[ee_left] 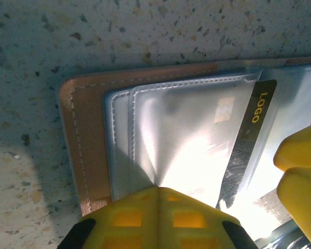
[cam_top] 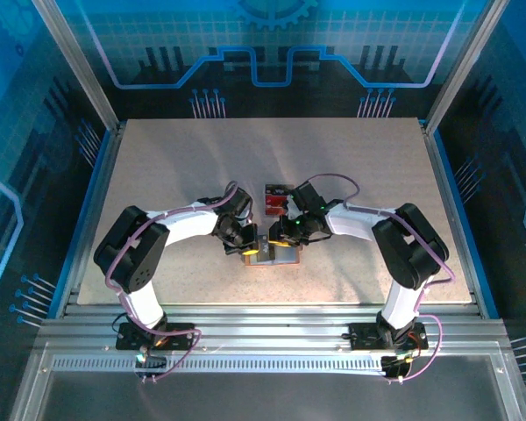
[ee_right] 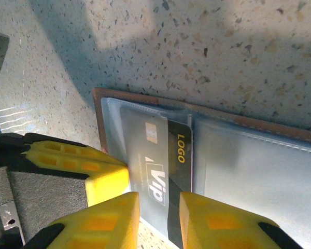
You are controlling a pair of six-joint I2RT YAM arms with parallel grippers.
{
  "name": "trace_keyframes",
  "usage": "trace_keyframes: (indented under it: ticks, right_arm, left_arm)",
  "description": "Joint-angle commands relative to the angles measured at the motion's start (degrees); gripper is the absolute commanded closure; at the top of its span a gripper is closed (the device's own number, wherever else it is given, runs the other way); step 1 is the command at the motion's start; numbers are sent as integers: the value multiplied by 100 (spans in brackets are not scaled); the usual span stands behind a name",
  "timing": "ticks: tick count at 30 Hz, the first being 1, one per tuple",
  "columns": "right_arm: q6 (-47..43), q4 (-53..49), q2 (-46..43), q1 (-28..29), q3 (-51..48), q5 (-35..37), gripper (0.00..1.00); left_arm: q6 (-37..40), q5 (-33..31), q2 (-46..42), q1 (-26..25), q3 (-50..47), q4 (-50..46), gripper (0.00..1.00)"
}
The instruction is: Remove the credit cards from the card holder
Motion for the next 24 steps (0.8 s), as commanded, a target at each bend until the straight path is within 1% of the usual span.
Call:
trace_keyframes:
  ticks: [1,12,24]
  right_arm:
    - [-131,-111,168,-82,-2,-166,73]
    - [-199,-31,366,-85,-119,-222,74]
    - [247,983,224,-104,-514,-776,79]
  left_arm:
    - [169,-224,138,-13,14,-317,99]
    - [172,-241,155,-15,-1,-352,99]
    - [133,-237,233,-55,5,-339,99]
